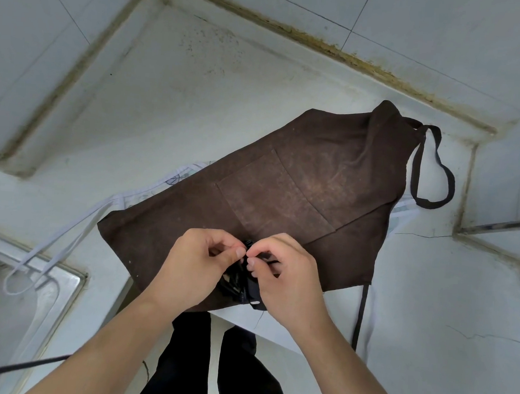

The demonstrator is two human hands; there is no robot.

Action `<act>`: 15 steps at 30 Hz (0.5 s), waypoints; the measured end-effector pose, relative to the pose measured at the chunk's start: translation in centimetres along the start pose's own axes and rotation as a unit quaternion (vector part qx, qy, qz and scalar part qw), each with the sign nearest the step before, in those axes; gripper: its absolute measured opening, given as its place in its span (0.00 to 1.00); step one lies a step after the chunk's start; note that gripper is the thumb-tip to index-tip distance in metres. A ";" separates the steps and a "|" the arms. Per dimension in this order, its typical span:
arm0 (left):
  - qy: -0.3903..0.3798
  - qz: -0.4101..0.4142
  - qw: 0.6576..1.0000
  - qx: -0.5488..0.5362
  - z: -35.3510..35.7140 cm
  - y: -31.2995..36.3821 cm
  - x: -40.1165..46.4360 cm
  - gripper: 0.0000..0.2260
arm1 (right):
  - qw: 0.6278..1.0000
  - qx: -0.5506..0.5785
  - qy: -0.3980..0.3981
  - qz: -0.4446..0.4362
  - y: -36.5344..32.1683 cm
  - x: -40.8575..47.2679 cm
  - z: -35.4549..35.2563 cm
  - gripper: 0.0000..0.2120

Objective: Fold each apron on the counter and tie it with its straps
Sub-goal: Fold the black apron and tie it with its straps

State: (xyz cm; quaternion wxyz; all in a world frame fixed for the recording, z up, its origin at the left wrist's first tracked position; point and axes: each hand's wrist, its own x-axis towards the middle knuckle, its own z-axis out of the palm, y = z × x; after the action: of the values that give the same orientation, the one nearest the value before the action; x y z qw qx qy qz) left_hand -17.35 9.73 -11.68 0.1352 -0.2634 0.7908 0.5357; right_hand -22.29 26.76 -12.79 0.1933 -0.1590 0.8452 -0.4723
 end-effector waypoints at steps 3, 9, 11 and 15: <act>-0.013 0.004 1.000 0.001 0.2 0.1 -0.1 0.09 | 1.000 0.014 -0.002 0.019 -0.5 0.2 -0.1 0.11; -0.017 0.002 1.000 -0.010 0.2 0.2 -0.1 0.10 | 0.994 0.077 -0.009 0.071 -0.8 0.4 -0.1 0.12; -0.031 -0.001 0.999 -0.028 0.1 0.2 0.0 0.10 | 0.997 0.072 0.008 0.039 -0.8 0.4 0.2 0.12; -0.054 -0.005 0.997 -0.047 -0.1 0.0 0.1 0.11 | 0.997 0.072 0.023 0.029 -0.4 0.6 0.7 0.10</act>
State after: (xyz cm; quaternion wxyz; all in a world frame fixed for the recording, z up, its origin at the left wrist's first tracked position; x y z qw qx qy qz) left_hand -17.45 9.58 -11.65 0.1680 -0.2438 0.7551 0.5849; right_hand -22.43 25.78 -12.89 0.1985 -0.1091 0.8172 -0.5299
